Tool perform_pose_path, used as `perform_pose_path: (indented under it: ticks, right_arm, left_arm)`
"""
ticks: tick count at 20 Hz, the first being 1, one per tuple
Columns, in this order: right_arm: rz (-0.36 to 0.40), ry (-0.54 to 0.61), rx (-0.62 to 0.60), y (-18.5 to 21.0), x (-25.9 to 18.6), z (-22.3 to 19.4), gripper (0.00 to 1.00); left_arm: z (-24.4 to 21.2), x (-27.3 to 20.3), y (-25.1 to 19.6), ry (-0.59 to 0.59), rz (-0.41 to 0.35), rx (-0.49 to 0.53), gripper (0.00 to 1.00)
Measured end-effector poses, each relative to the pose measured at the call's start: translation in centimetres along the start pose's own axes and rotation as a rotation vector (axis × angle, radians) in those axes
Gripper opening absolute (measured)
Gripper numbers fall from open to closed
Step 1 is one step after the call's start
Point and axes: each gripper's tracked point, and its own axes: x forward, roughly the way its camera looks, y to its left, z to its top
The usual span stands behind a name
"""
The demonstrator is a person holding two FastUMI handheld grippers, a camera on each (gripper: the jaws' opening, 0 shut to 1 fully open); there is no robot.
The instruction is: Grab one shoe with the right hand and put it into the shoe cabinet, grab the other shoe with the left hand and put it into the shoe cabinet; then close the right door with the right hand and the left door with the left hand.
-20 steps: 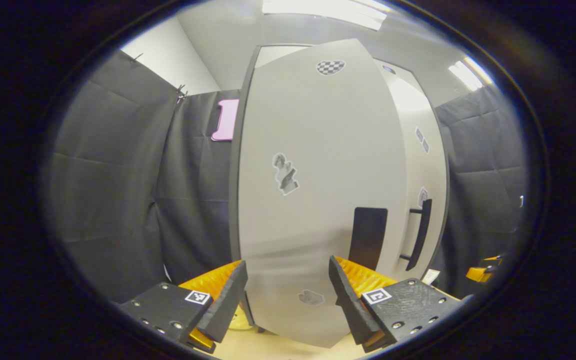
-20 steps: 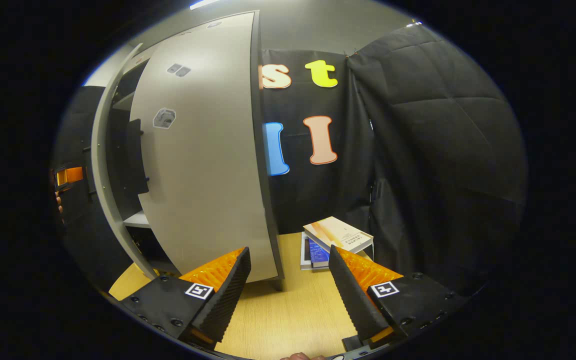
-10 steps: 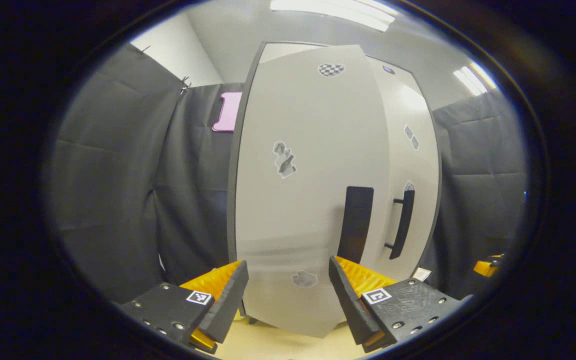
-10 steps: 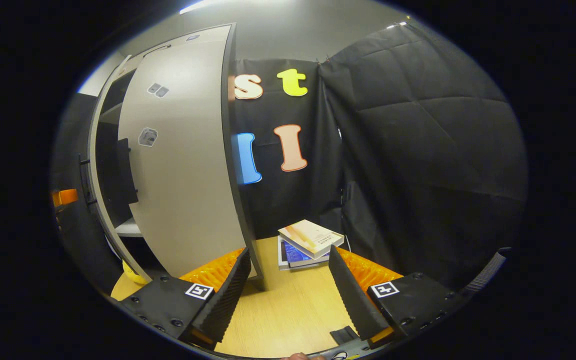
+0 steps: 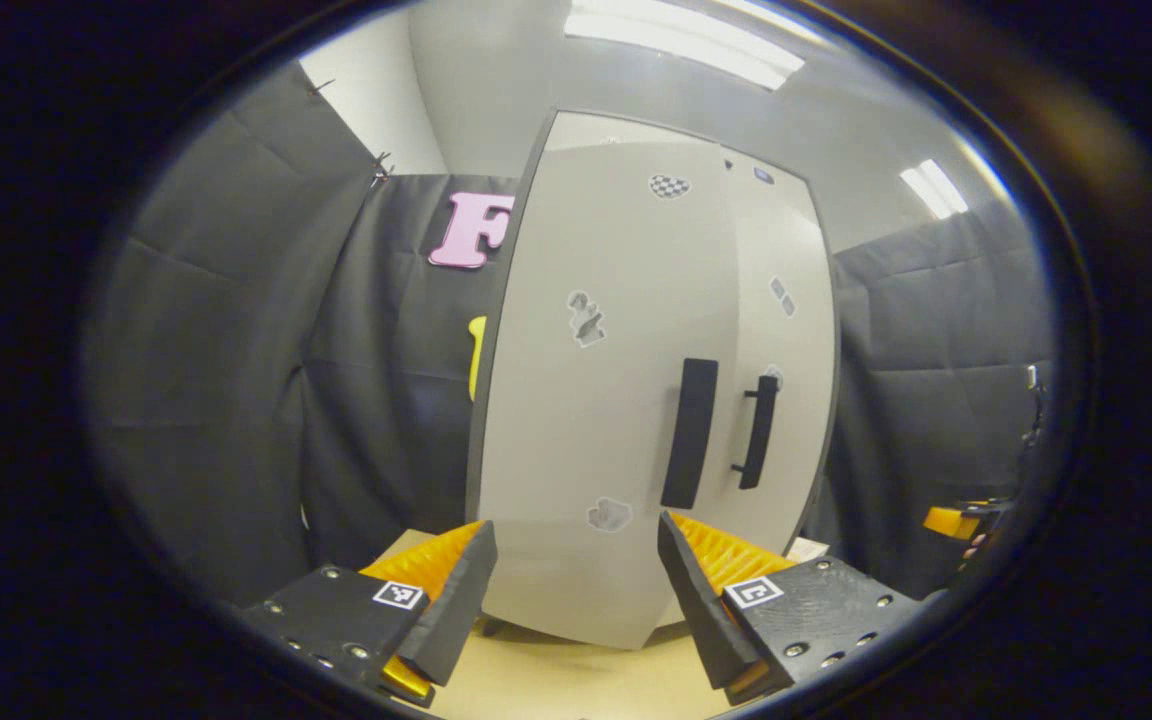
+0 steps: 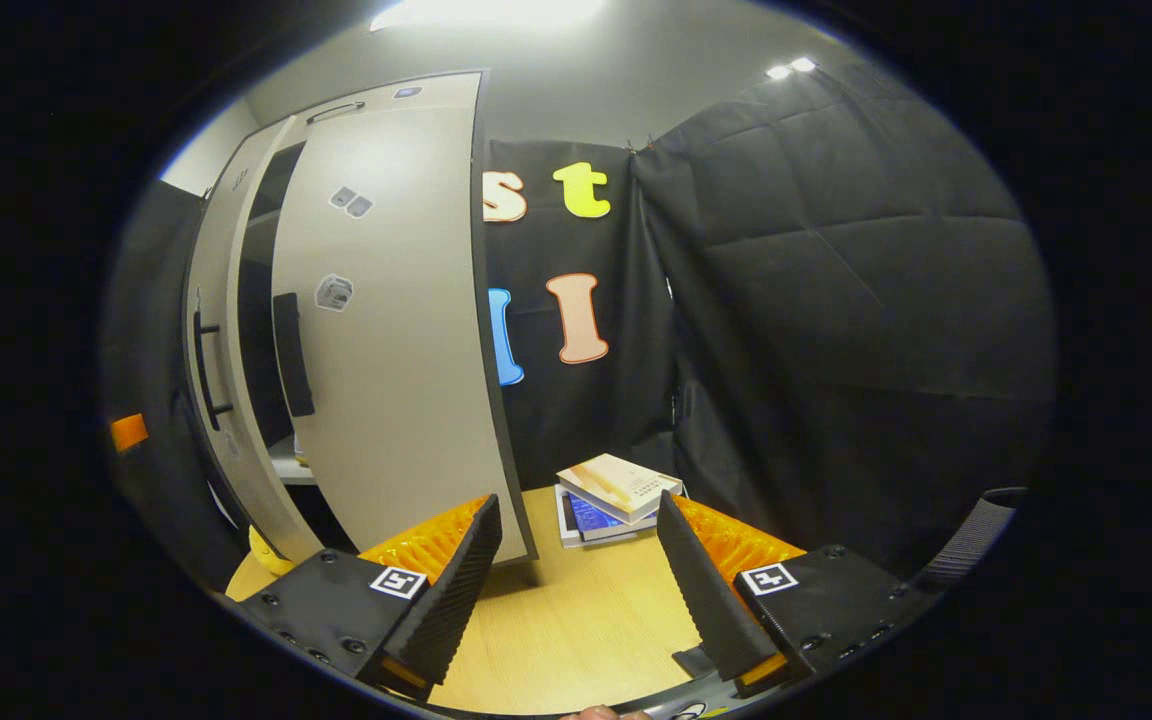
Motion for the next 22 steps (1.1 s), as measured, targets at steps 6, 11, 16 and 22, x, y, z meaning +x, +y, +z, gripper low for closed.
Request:
perform_pose_path:
  ticks: [6, 11, 16, 22]
  right_arm:
    - [0.039, -0.079, -0.012, 2.9, -1.3, 0.6, 0.98]
    - [0.072, -0.061, -0.005, 5.1, -2.4, -1.3, 0.98]
    - [0.143, -0.06, -0.001, 7.6, -2.6, -2.0, 0.98]
    - [0.149, -0.068, 0.002, 7.3, -2.0, -2.0, 0.98]
  left_arm:
    - [-2.3, -2.3, -0.5, -0.002, 0.018, 0.07, 0.93]
    - [-4.8, -3.8, -1.5, 0.035, 0.018, 0.029, 0.92]
    - [-5.6, -4.3, -1.8, 0.043, 0.024, 0.121, 0.92]
    - [-6.0, -5.0, -2.4, 0.048, 0.019, 0.12, 0.92]
